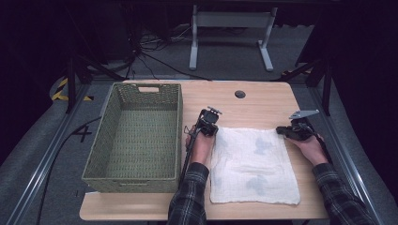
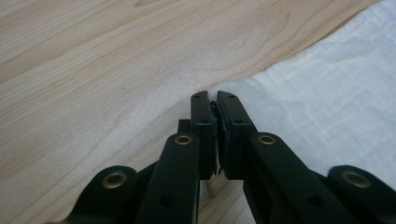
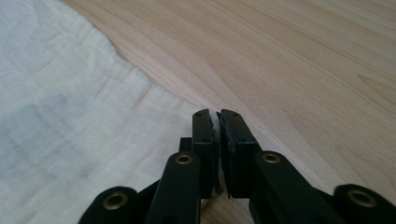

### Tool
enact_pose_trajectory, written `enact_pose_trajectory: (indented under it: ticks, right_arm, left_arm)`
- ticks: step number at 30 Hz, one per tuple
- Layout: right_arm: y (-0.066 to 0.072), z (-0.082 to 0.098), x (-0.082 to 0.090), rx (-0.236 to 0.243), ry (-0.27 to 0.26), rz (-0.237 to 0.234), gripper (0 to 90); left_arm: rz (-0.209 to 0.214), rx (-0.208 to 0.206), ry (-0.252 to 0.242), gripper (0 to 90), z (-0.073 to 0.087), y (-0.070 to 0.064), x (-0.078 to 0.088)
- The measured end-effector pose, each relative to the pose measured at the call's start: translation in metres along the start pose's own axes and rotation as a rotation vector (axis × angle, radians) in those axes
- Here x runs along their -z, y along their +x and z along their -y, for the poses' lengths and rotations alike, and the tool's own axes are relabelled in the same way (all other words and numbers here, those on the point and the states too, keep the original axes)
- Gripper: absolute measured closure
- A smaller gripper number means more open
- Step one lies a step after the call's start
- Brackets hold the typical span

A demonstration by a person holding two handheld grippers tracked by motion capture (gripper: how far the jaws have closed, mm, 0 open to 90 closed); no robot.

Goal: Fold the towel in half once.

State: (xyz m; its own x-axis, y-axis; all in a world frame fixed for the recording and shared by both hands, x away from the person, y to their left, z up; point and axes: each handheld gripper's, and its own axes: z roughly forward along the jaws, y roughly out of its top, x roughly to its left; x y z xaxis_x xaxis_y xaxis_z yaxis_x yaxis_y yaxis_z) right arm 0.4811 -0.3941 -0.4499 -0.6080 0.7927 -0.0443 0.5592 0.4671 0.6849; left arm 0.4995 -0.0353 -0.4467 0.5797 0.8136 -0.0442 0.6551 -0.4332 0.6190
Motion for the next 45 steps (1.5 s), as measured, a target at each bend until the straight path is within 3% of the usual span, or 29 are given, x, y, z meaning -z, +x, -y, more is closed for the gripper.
enact_pose_trajectory:
  ticks: [8, 19, 25, 36, 41, 45]
  right_arm:
    - [0.006, -0.001, 0.019, 0.019, -0.046, 0.003, 86.4]
    - [0.022, 0.010, 0.045, 0.046, -0.077, -0.051, 86.3]
    - [0.032, 0.017, 0.051, 0.062, -0.066, -0.084, 86.3]
    - [0.040, 0.034, 0.068, 0.048, -0.072, -0.120, 86.2]
    - [0.046, 0.041, 0.075, 0.063, -0.072, -0.125, 86.2]
    - [0.050, 0.045, 0.082, 0.062, -0.077, -0.130, 86.2]
  left_arm:
    - [-0.007, -0.002, -0.044, 86.4, -0.002, -0.003, 0.024]
    - [0.004, 0.026, -0.110, 86.4, 0.023, -0.020, 0.056]
    - [-0.003, 0.030, -0.120, 86.2, 0.036, -0.026, 0.064]
    - [0.014, 0.031, -0.150, 86.2, 0.061, -0.044, 0.075]
    - [0.034, 0.032, -0.163, 86.2, 0.068, -0.052, 0.085]
    - [0.015, 0.035, -0.161, 86.2, 0.075, -0.055, 0.091]
